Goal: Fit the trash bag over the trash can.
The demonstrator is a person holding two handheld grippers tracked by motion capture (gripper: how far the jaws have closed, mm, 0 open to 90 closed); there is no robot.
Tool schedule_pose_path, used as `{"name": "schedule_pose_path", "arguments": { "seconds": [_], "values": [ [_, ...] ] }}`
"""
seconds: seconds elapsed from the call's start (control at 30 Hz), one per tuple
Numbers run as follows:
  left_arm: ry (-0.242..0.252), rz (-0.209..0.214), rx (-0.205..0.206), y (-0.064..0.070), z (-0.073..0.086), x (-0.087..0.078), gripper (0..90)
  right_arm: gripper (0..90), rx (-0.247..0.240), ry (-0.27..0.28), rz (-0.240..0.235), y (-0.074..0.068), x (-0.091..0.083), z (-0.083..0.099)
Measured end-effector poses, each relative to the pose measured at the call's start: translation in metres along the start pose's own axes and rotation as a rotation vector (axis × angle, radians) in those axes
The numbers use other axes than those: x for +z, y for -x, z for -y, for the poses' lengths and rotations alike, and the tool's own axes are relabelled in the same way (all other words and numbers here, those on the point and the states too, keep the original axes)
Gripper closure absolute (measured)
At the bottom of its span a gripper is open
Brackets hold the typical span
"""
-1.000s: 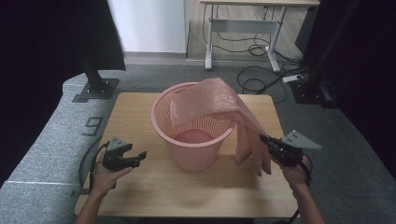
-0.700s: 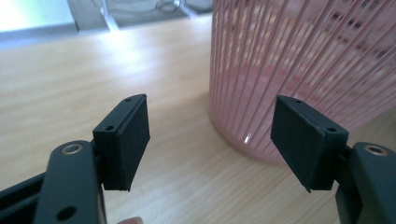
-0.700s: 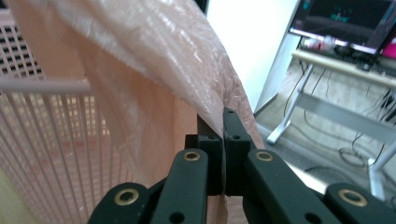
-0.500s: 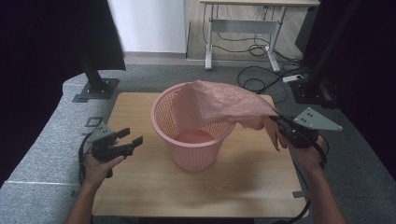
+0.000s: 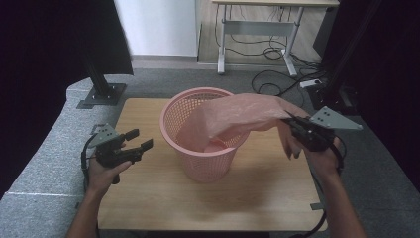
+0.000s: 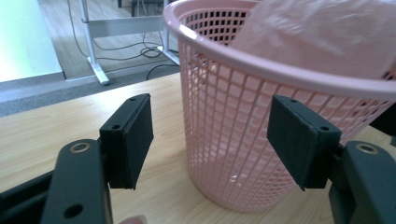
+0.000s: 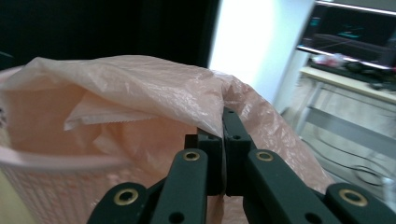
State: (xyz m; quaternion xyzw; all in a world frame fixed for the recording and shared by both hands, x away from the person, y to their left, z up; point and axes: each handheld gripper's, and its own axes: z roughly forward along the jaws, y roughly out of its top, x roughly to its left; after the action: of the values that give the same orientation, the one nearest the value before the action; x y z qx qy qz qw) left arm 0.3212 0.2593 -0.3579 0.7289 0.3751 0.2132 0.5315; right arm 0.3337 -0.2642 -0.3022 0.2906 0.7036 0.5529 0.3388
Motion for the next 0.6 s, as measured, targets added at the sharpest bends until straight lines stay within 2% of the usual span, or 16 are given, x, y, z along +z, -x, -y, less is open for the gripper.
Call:
{"name": "schedule_pose_path", "arguments": {
  "seconds": [0.17, 0.33, 0.47, 0.6],
  "values": [
    [0.009, 0.011, 0.016, 0.006, -0.013, -0.002, 31.1, 87.3, 0.013, 0.008, -0.075, -0.020, 0.030, -0.005],
    [0.019, 0.029, 0.030, 0.012, -0.023, 0.000, 30.9, 86.1, 0.025, 0.000, -0.131, -0.035, 0.051, -0.007],
    [0.017, 0.038, 0.051, 0.018, -0.031, 0.004, 30.6, 85.9, 0.024, -0.012, -0.150, -0.043, 0.060, -0.009],
    [0.013, 0.046, 0.062, 0.022, -0.037, 0.011, 30.6, 84.9, 0.032, -0.007, -0.155, -0.044, 0.061, -0.013]
  ]
}}
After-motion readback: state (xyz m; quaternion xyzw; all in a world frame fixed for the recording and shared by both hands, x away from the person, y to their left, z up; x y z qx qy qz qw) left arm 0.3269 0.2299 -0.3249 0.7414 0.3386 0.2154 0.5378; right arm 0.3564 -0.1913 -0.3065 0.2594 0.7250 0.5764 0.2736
